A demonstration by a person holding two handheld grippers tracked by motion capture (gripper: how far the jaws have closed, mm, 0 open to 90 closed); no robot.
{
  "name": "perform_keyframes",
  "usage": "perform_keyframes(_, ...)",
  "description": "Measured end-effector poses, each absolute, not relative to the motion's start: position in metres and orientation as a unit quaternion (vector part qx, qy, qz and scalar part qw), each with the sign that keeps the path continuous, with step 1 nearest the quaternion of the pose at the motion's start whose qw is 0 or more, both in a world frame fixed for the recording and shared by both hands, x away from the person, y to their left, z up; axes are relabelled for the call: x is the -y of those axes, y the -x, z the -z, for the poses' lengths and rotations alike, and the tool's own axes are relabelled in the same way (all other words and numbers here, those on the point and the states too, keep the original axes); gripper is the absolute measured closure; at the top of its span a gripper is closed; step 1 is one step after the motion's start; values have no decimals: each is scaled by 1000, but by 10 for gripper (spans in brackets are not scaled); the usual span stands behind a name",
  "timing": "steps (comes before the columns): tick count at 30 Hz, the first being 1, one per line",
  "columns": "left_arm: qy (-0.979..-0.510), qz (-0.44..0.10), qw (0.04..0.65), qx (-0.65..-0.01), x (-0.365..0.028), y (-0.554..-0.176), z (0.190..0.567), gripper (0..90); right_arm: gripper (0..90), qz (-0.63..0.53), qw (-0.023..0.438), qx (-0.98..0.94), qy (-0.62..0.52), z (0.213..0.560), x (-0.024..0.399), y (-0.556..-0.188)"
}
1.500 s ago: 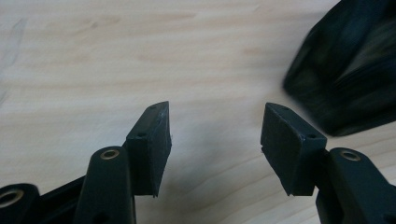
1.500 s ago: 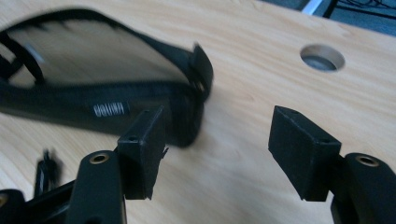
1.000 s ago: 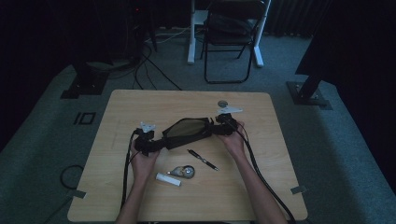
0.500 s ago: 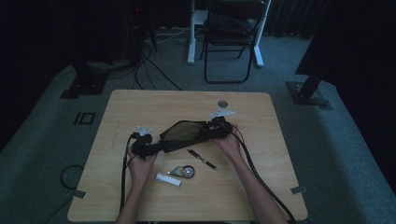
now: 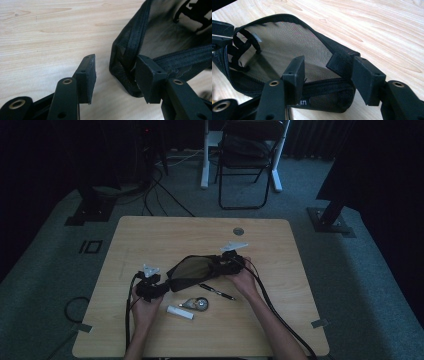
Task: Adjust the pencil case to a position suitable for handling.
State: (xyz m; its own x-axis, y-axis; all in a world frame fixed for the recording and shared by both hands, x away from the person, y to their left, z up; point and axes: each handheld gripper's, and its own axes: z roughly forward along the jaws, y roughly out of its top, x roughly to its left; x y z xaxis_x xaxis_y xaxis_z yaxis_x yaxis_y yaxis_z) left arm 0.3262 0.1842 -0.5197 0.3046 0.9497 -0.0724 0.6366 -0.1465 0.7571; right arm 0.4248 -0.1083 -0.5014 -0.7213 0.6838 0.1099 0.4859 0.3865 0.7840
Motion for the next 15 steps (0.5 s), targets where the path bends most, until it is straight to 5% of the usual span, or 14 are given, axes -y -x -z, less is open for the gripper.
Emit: perform_keyframes(15, -735, -225, 355, -532, -187, -306, 520, 506, 448, -425, 110, -834, -333, 502, 102, -411)
